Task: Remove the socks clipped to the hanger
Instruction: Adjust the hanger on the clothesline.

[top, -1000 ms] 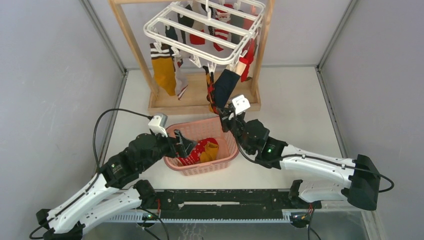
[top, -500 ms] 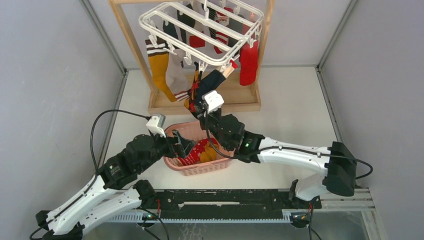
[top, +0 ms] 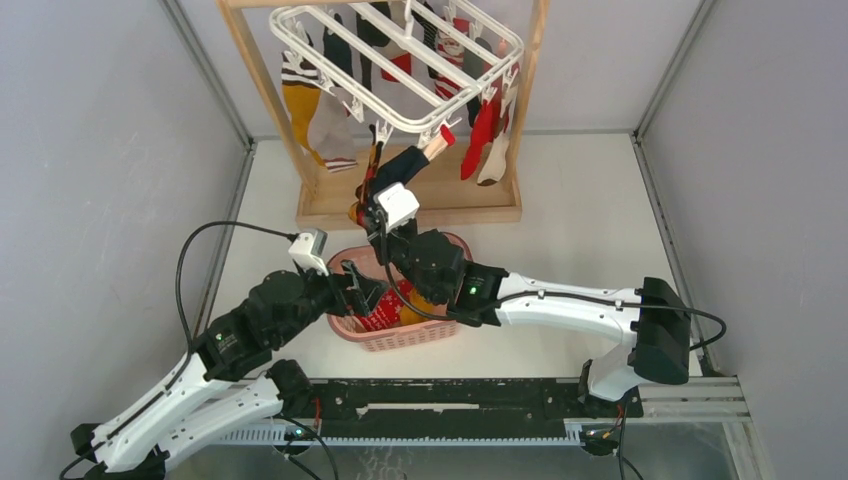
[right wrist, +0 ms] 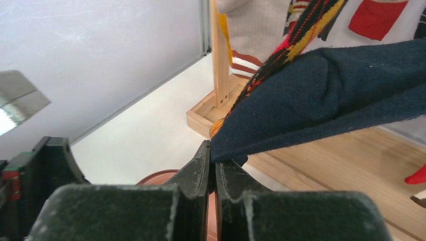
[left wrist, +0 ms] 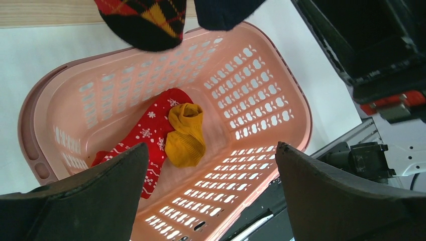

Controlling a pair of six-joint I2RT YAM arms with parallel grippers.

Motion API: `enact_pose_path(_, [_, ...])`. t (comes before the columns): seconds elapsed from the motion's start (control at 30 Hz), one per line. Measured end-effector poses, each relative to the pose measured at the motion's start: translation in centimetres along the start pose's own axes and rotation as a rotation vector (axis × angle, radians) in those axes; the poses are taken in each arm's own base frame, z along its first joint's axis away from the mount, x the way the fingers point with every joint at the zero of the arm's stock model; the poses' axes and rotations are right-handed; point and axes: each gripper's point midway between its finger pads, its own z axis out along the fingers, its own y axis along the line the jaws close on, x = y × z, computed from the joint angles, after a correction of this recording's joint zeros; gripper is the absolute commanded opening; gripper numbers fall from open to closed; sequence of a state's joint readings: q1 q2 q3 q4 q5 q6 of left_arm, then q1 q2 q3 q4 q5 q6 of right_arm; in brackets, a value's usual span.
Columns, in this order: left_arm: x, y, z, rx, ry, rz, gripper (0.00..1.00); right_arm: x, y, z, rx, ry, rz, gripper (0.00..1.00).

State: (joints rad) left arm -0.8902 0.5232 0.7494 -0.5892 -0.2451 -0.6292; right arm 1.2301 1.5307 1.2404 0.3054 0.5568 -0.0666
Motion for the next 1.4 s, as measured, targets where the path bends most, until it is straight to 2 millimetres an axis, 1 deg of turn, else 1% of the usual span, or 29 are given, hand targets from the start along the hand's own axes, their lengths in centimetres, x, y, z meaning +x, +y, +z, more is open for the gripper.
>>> enact_pose_path(0.13, [-0.1, 0.1, -0.1, -0.006, -0.009, -0.001, 1.00, -0.3, 1.3, -0.5, -0.024, -0.002, 0.001, 0.10])
enact_pose_path(0.27, [-0.3, 0.2, -0.2, -0.006, -0.015, -0.003, 1.00, 0.1, 2.2, -1.0, -0.037, 0.015, -0.008, 0.10])
enact_pose_path(0.33, [-0.3, 0.2, -0.3, -0.005, -0.017, -0.003, 1.00, 0.5, 2.4, -1.2, -0.039, 0.031, -0.013, 0.11])
enact_pose_path(0.5, [-0.3, 0.2, -0.3, -0.005, -0.016, -0.003, 1.00, 1.5, 1.9, -1.9, -0.024, 0.074, -0.011, 0.11])
enact_pose_path(0.63, [-0.2, 0.2, -0.2, -0.005, -0.013, -0.002, 1.00, 1.9, 0.6, -3.4, -0.001, 0.097, 0.007, 0.12])
enact_pose_path(0.73, [-0.2, 0.1, 0.0, -0.005, -0.008, -0.002, 1.00, 1.8, -0.3, -4.6, 0.011, 0.099, 0.029, 0.12])
enact_pose_path(0.9, [-0.1, -0.3, 0.5, 0.004, 0.002, -0.001, 1.00, 1.5, -3.0, -6.5, 0.042, 0.097, 0.086, 0.12])
enact_pose_path(1.03, [-0.1, -1.0, 1.2, 0.023, 0.011, -0.002, 1.00, 1.5, -4.7, -7.5, 0.040, 0.092, 0.142, 0.13])
enact_pose_path(1.13, [-0.5, -2.0, 1.8, 0.050, 0.013, -0.005, 1.00, 1.3, -5.9, -8.2, 0.026, 0.092, 0.189, 0.13])
enact_pose_path(1.23, [-1.3, -3.4, 2.5, 0.087, 0.002, -0.010, 1.00, 0.7, -6.6, -8.8, 0.000, 0.088, 0.235, 0.13])
enact_pose_path(1.4, [-1.9, -5.8, 3.8, 0.161, -0.013, -0.007, 1.00, -0.5, -6.9, -9.5, -0.059, 0.078, 0.299, 0.13])
